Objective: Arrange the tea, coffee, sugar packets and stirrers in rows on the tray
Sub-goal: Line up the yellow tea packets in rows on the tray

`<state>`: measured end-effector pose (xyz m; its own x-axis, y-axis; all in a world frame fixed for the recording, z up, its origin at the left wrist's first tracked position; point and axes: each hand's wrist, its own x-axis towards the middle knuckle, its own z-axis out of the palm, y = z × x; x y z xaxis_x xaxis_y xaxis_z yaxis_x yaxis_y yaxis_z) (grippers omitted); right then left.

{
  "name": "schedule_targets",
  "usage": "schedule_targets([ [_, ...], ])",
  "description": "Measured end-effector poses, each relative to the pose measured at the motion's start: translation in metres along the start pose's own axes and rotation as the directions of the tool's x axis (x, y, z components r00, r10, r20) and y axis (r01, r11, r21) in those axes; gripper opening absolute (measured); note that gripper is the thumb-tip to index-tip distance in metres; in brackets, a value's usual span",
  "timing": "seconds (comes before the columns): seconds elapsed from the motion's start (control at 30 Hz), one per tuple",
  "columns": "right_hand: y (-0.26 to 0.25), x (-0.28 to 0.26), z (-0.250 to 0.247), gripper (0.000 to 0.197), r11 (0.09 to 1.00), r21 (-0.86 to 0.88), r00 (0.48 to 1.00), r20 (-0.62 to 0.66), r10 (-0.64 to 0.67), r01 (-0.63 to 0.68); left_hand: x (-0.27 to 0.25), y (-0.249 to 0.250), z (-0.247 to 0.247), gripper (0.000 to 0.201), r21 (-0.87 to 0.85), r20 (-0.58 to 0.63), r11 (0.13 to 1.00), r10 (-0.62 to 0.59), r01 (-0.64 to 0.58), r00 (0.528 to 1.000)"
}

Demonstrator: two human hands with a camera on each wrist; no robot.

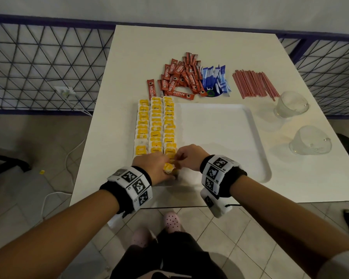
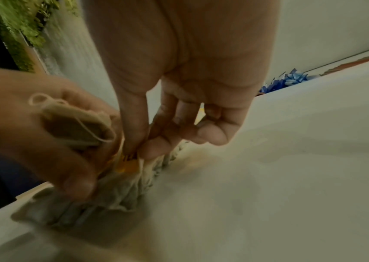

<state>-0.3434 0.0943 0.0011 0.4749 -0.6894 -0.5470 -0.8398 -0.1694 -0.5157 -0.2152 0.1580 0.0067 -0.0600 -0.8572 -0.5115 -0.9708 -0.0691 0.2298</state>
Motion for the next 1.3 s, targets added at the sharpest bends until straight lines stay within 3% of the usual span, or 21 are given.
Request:
schedule_targets([
  [0.1,0.0,0.005,-0.003,0.025,1.0,0.009,1.0,0.017,0.002,-0.002,0.006,0.005,0.004,0.059,0.112,-0.01,0.993,0.041,-0.04,0.999],
  [0.27,-0.001,0.011,-0.006,0.023,0.999,-0.03,0.999,0.04,-0.011,0.012,0.01,0.007,0.004,0.058,0.209,-0.028,0.978,0.032,-0.026,0.999],
  [0.73,0.0,0.022,-0.009,0.025,1.0,0.03,1.0,-0.011,-0.005,0.006,0.015,0.003,-0.003,0.052,0.186,-0.016,0.982,0.013,-0.01,1.0],
  [0.83,0.003,0.017,-0.013,0.026,0.992,0.122,0.998,-0.055,-0.004,0.011,0.01,-0.001,-0.01,0.057,0.023,-0.021,1.0,-0.005,0.006,1.0],
  [0.93,0.001,0.006,-0.024,0.022,0.977,0.197,0.995,-0.067,-0.069,0.081,0.006,-0.011,-0.022,0.055,-0.274,-0.039,0.96,-0.065,0.052,0.997],
  [1.07,-0.016,-0.009,-0.037,0.028,0.917,0.364,0.983,0.015,-0.182,0.164,0.006,-0.022,-0.032,0.026,-0.542,-0.001,0.836,-0.102,0.085,0.995],
  [1.17,-0.029,-0.012,-0.039,0.03,0.911,0.343,0.97,-0.014,-0.241,0.231,0.006,-0.024,-0.033,0.019,-0.722,0.09,0.682,-0.072,0.115,0.993],
  [1.3,-0.047,-0.012,-0.044,0.023,0.937,0.191,0.956,-0.089,-0.281,0.293,0.003,-0.023,-0.038,0.013,-0.763,0.102,0.64,-0.021,0.092,0.995],
])
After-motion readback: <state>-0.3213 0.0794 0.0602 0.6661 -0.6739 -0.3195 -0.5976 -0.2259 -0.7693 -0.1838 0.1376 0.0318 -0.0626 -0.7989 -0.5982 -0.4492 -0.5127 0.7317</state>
